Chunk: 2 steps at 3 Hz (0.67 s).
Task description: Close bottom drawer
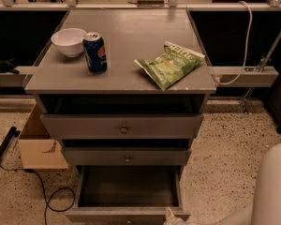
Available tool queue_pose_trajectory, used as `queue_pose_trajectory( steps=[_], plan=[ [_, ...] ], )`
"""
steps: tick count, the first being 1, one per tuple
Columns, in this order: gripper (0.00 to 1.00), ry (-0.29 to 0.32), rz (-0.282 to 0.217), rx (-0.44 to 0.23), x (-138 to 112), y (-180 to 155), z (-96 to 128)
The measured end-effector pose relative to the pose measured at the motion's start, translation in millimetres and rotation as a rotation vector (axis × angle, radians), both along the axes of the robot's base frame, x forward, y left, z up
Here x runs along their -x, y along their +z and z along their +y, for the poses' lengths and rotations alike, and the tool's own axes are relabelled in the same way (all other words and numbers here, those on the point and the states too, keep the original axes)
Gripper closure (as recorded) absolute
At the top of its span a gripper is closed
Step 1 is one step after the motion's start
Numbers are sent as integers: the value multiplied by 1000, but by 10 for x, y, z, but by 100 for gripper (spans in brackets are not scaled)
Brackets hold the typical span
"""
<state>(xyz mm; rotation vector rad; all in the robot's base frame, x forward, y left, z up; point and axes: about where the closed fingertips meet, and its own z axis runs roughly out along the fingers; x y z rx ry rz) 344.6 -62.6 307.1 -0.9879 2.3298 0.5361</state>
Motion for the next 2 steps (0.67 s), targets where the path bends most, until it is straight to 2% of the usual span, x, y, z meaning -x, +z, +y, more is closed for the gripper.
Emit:
queue_pose_trajectory(
  steps=[1, 2],
  plan=[
    [0, 1, -1, 1, 2, 2, 2],
    [0, -22, -17, -41, 54, -19, -19]
  ],
)
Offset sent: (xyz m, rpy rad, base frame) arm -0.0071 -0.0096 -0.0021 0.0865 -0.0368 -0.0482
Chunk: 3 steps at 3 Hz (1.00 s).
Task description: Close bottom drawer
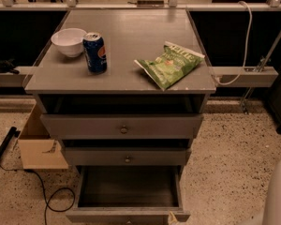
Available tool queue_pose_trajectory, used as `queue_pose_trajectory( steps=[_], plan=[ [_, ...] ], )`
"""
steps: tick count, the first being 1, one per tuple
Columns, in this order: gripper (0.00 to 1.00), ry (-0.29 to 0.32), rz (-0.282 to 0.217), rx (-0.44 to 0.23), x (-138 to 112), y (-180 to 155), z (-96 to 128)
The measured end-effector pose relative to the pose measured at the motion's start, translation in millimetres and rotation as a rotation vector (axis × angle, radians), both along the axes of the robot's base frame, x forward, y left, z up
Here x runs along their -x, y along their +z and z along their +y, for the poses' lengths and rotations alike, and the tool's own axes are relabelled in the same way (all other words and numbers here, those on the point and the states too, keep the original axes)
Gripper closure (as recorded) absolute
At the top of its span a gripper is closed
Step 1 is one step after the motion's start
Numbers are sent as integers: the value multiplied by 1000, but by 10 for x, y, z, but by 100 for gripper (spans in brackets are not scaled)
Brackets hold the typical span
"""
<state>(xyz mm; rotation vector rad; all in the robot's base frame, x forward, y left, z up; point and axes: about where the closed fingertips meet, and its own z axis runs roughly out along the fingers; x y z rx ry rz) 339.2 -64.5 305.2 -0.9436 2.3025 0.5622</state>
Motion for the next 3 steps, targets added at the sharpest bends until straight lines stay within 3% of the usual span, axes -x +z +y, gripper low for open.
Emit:
queue_pose_trajectory(
  steps=[1, 3],
  plan=[
    [0, -35, -44, 32, -131, -188, -23],
    [0, -13, -55, 17, -176, -183, -7]
  ],
)
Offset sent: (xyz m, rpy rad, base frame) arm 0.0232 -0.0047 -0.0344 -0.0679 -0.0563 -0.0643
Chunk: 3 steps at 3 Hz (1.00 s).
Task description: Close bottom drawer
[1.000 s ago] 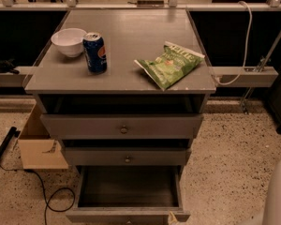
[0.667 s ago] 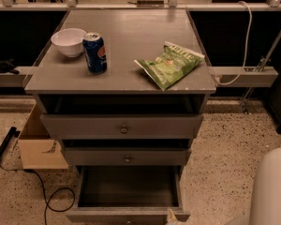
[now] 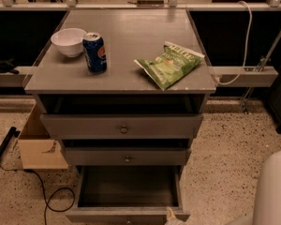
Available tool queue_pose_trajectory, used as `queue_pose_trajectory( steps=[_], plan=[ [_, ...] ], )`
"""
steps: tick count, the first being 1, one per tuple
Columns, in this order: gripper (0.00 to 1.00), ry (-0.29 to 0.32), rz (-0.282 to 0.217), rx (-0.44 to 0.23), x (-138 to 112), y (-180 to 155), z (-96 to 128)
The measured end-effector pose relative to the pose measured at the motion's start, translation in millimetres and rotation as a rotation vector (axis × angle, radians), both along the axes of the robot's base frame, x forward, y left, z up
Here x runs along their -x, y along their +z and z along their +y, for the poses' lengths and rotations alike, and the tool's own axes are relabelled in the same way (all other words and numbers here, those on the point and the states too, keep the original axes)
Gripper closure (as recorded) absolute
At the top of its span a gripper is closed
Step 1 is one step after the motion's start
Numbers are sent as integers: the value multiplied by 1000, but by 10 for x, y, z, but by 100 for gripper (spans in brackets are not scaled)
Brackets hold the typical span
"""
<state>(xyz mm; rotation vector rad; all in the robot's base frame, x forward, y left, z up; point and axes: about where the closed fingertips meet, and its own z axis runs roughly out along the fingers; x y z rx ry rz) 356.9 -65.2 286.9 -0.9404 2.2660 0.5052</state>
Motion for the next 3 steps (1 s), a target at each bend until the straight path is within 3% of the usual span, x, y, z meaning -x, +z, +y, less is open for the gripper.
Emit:
queue_pose_trajectory(
  steps=[2, 3],
  plan=[
    [0, 142, -49, -55, -74, 39, 164],
    [0, 200, -81, -49, -45, 58, 195]
  ],
)
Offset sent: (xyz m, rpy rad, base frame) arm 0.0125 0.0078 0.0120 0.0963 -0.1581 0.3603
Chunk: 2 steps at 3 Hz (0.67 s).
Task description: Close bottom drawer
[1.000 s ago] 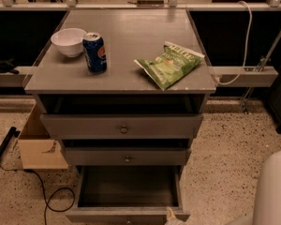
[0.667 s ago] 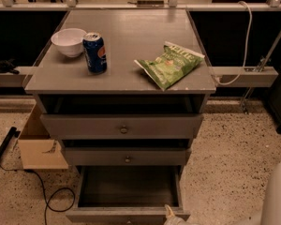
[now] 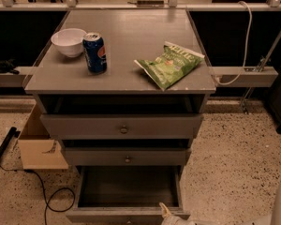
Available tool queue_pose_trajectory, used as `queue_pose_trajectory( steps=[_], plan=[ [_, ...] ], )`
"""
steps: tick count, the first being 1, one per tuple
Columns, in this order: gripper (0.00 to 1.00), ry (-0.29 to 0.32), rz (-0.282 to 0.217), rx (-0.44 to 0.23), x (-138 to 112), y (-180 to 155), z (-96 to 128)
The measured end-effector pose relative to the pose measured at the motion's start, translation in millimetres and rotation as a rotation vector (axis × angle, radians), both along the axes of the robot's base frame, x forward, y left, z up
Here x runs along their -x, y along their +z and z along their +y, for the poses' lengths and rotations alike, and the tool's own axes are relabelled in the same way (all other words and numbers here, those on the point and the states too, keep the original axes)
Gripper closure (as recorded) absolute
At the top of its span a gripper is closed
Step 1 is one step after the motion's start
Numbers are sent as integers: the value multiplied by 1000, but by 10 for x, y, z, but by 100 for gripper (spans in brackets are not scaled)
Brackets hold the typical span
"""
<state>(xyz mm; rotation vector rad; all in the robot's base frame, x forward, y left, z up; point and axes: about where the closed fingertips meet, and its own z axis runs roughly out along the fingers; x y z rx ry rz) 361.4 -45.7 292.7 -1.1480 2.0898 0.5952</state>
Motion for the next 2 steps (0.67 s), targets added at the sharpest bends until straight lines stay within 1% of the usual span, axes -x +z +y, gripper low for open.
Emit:
queue_pose_trajectory(
  steps=[1, 2],
  plan=[
    [0, 47, -9, 13, 5, -14, 46],
    [0, 122, -15, 49, 15, -77, 55]
  ],
)
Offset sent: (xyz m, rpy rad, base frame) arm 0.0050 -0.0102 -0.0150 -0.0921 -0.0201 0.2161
